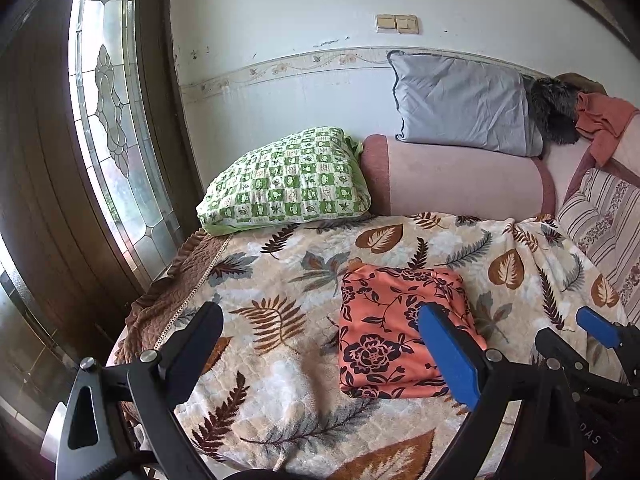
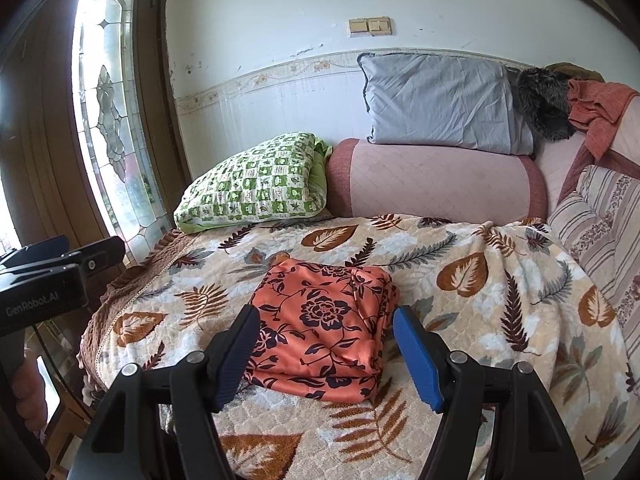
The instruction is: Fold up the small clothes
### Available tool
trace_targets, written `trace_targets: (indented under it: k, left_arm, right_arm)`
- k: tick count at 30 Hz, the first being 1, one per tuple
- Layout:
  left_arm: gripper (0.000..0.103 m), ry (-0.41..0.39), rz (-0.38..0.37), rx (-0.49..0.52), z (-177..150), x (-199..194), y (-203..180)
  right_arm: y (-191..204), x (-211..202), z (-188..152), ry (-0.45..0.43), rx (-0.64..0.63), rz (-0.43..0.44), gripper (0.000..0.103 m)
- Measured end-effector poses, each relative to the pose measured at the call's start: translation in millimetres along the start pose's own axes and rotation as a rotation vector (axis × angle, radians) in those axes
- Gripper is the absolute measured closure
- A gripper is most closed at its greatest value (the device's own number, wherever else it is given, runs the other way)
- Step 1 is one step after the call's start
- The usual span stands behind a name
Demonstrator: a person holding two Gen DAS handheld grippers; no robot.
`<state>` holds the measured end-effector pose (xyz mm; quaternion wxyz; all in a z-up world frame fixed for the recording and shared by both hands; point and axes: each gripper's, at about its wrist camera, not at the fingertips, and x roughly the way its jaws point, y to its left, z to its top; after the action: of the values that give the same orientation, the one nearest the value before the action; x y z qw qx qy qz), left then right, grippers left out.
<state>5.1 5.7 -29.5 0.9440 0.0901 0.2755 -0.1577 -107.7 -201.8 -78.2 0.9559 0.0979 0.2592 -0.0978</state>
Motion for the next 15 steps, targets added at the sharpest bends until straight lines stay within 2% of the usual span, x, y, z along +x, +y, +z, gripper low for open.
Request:
trace_targets:
  k: [15]
  left_arm:
    - [0.005,0.023,-0.008,-0.008,3.4,14.1,3.0]
  right_arm:
    - [2.7,14.5,3.0,0.020,-0.004,0.014,0.030]
